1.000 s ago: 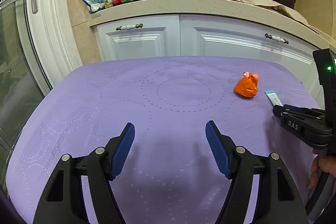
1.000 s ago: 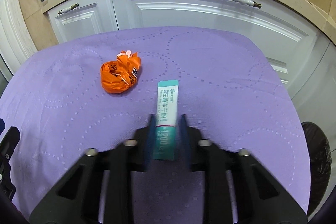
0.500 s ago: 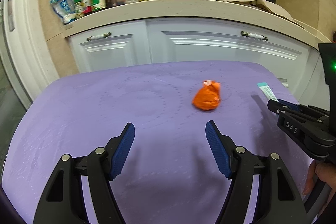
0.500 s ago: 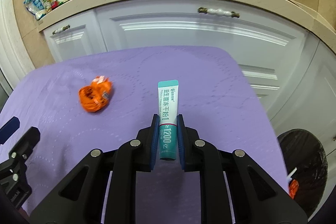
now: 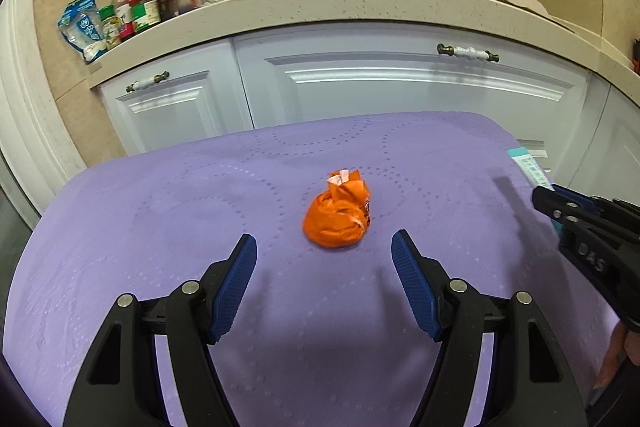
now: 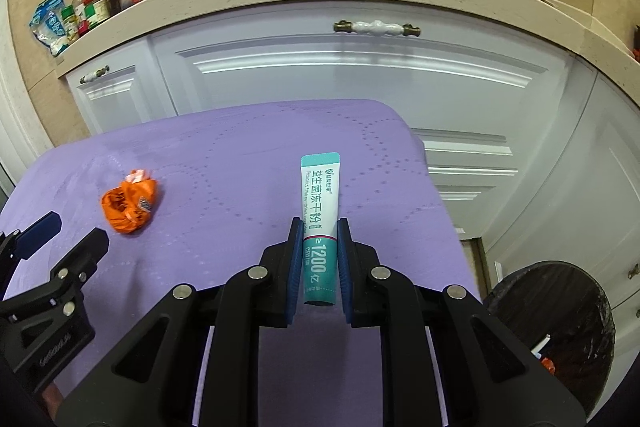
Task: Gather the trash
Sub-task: 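Grasp the teal toothpaste tube with the right tool, then close the left tool on the orange wrapper while the right tool holds the teal tube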
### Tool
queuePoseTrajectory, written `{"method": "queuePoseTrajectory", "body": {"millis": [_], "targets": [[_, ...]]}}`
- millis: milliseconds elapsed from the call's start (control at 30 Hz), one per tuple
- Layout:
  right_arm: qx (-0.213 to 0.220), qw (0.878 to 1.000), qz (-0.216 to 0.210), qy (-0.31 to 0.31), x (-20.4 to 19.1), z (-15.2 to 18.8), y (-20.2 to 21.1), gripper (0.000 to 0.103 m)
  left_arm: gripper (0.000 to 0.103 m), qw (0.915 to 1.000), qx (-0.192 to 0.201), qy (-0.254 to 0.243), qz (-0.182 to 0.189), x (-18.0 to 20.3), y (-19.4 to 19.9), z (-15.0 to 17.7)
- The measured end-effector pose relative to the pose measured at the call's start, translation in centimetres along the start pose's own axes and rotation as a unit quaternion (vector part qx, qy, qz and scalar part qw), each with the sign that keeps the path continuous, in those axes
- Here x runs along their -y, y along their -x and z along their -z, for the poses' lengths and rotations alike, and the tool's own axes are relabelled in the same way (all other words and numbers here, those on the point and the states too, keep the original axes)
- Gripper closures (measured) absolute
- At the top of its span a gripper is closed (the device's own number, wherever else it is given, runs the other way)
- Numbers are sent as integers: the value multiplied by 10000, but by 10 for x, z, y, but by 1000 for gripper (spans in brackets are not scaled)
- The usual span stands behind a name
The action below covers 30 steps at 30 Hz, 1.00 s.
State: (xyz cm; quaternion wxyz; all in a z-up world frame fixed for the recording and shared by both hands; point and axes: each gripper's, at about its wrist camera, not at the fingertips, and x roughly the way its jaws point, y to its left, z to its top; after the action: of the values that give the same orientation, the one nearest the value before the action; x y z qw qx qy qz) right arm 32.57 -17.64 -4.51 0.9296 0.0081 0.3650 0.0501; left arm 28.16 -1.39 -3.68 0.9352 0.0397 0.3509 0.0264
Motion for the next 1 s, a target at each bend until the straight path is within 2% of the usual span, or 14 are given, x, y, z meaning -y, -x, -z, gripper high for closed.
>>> {"method": "queuePoseTrajectory", "body": {"millis": [533,600,700,1000], "targets": [[74,9999,-67,-35,24,-12,-6,87,35,9997,-233,22,-67,15,-44,-25],[81,9999,-89,-38,24,-12,-6,87,42,9997,-255,-39,-48,18,-46,-26],[81,9999,-116,-43,23,-12,-6,87,60,9994,-323,-106,-21,20,-48,-25],[60,9999,-120,-79,22,-10,-6,87,62,9995,-264,-180,15,23,-45,-24]]}}
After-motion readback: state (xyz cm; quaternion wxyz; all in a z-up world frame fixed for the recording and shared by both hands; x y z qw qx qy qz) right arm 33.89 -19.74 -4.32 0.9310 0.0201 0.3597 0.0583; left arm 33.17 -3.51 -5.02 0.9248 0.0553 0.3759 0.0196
